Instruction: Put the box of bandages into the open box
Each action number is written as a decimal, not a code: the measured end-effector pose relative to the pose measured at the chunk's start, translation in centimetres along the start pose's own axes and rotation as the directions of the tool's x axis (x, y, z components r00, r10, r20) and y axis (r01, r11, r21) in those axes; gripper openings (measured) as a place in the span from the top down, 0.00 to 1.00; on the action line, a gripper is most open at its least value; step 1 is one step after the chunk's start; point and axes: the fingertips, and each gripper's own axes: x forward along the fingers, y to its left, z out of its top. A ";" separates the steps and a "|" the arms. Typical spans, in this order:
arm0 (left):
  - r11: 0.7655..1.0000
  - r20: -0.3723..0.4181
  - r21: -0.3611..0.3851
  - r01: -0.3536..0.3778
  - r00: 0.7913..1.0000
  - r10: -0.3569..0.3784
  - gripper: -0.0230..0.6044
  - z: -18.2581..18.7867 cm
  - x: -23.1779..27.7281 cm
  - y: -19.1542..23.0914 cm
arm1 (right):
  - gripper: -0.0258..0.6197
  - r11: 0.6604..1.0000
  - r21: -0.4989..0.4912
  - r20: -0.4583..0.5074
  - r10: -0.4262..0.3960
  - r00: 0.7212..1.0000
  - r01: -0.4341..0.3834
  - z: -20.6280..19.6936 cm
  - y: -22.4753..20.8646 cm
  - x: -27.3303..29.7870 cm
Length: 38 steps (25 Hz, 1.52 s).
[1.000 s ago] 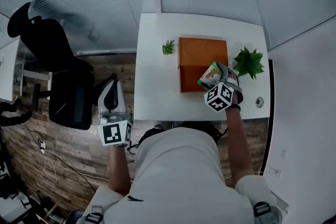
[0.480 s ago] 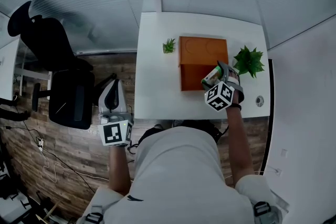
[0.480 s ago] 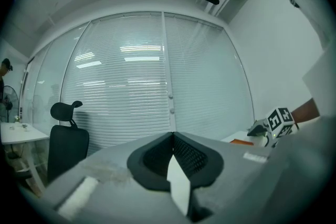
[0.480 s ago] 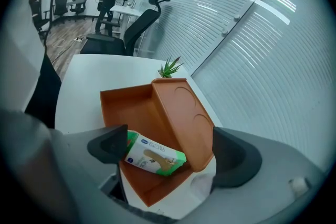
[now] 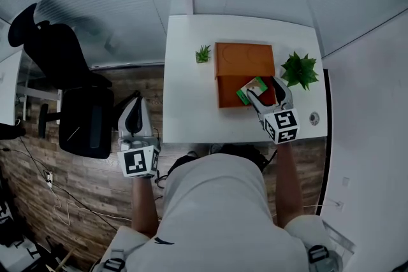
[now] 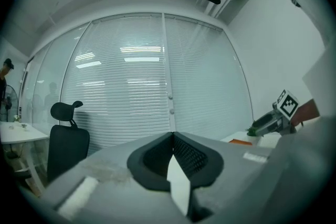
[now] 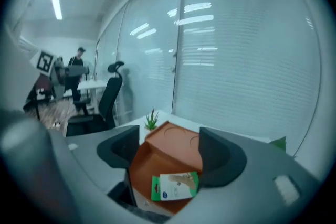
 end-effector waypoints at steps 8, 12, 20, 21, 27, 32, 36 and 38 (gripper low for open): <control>1.000 0.013 -0.019 0.001 1.000 -0.001 0.95 -0.1 -0.4 0.4 | 0.87 0.932 0.361 0.421 -0.203 0.884 0.042 3.8 -2.3 -8.8; 1.000 0.031 -0.027 0.008 1.000 -0.007 0.95 0.2 -0.4 0.5 | 0.93 0.936 0.346 0.428 -0.216 0.878 0.062 3.6 -2.4 -10.2; 0.999 0.052 -0.030 0.017 0.999 -0.015 0.95 0.4 -1.1 0.6 | 0.96 0.952 0.291 0.434 -0.221 0.873 0.097 4.6 -1.3 -11.3; 0.999 0.052 -0.031 0.018 0.999 -0.016 0.95 0.4 -1.2 0.7 | 0.96 0.956 0.275 0.433 -0.221 0.874 0.106 4.8 -1.0 -11.3; 0.999 0.058 -0.030 0.013 0.998 -0.011 0.95 0.4 -2.6 1.4 | 0.96 0.978 0.138 0.414 -0.198 0.888 0.154 6.2 1.4 -12.0; 0.999 0.057 -0.023 0.024 0.998 -0.023 0.95 0.2 -4.2 1.9 | 0.96 0.972 0.132 0.412 -0.231 0.881 0.193 7.0 2.3 -13.2; 0.999 0.054 -0.024 0.022 0.998 -0.020 0.95 -0.1 -5.4 2.7 | 0.96 0.969 0.118 0.383 -0.247 0.890 0.218 7.1 2.7 -13.7; 1.000 0.055 -0.017 0.017 0.998 -0.016 0.95 -0.1 -5.8 3.2 | 0.96 0.968 0.109 0.374 -0.251 0.893 0.227 7.0 2.9 -13.9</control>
